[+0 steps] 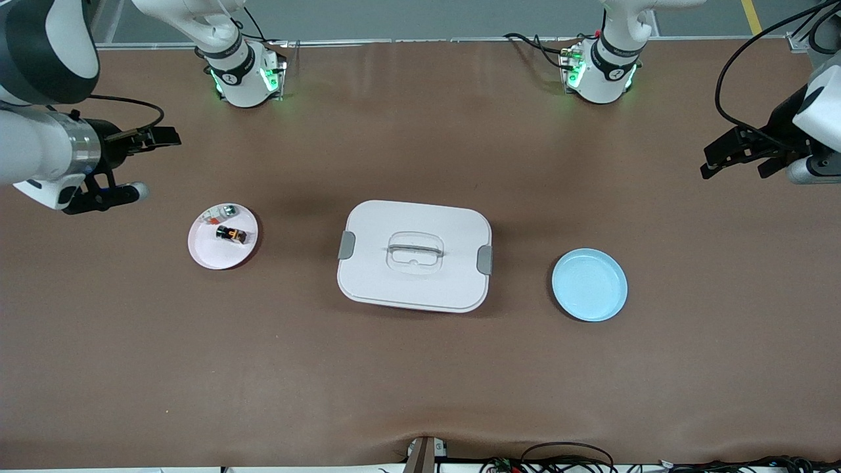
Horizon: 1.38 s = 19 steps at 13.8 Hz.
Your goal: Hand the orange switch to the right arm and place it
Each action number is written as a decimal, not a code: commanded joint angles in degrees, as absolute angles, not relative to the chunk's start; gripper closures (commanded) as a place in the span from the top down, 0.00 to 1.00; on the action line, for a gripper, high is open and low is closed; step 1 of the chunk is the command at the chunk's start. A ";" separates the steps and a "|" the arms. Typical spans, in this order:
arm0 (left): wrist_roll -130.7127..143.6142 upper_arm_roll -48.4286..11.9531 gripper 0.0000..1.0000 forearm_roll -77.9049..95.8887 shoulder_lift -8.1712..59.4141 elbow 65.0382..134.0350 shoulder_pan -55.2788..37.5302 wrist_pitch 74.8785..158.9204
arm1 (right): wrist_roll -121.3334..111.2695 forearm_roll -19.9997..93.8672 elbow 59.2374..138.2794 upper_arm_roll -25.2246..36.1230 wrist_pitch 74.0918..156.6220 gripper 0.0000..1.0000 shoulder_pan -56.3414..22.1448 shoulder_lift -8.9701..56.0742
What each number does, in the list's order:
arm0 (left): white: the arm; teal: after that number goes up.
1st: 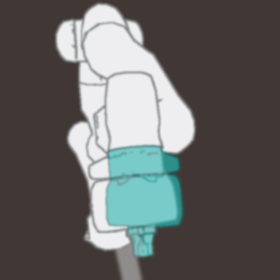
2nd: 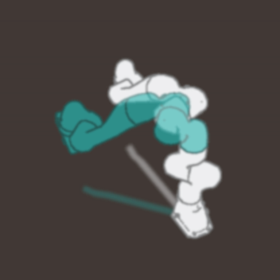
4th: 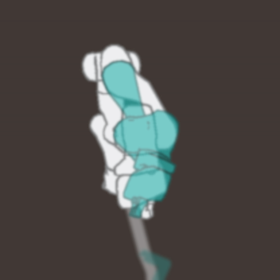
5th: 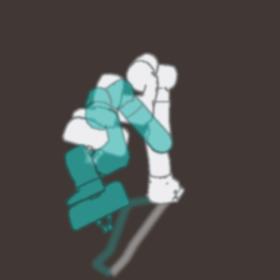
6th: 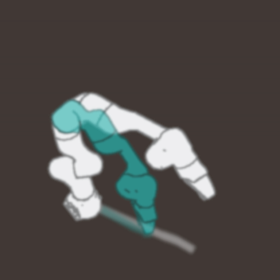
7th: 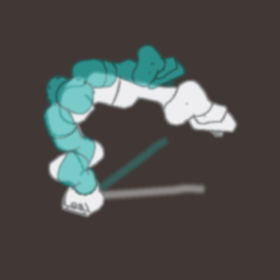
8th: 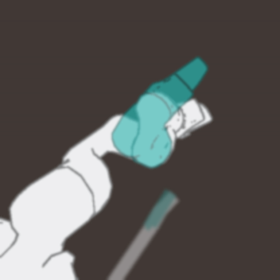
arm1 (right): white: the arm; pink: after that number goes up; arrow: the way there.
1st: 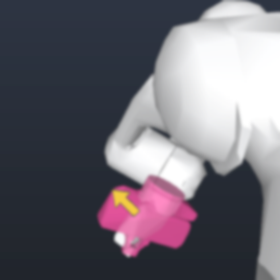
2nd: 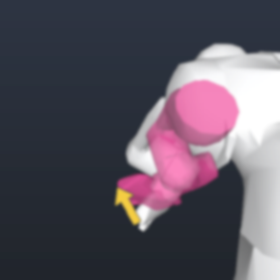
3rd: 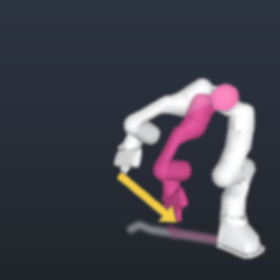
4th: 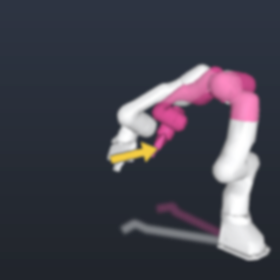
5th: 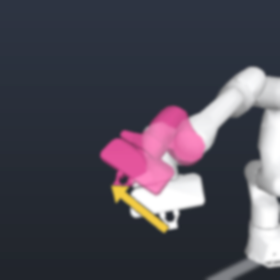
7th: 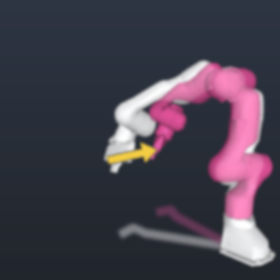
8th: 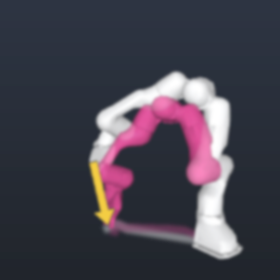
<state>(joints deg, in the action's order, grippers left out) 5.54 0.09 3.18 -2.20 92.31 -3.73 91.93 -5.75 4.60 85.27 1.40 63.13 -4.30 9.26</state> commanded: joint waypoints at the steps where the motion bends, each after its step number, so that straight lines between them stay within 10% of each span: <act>1: 5.36 0.00 1.00 2.02 -2.02 91.32 -3.78 90.61 | -4.75 4.48 80.60 0.88 60.22 1.00 -0.63 10.11; 19: 4.83 0.00 1.00 2.11 -2.02 91.23 -3.43 90.62 | -5.19 1.23 69.70 0.79 59.50 1.00 4.13 10.81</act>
<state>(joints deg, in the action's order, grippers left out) 5.54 0.12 3.18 -2.17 92.31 -3.60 91.85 -5.62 1.80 71.80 1.58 59.98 3.10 9.99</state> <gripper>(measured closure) 0.000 0.000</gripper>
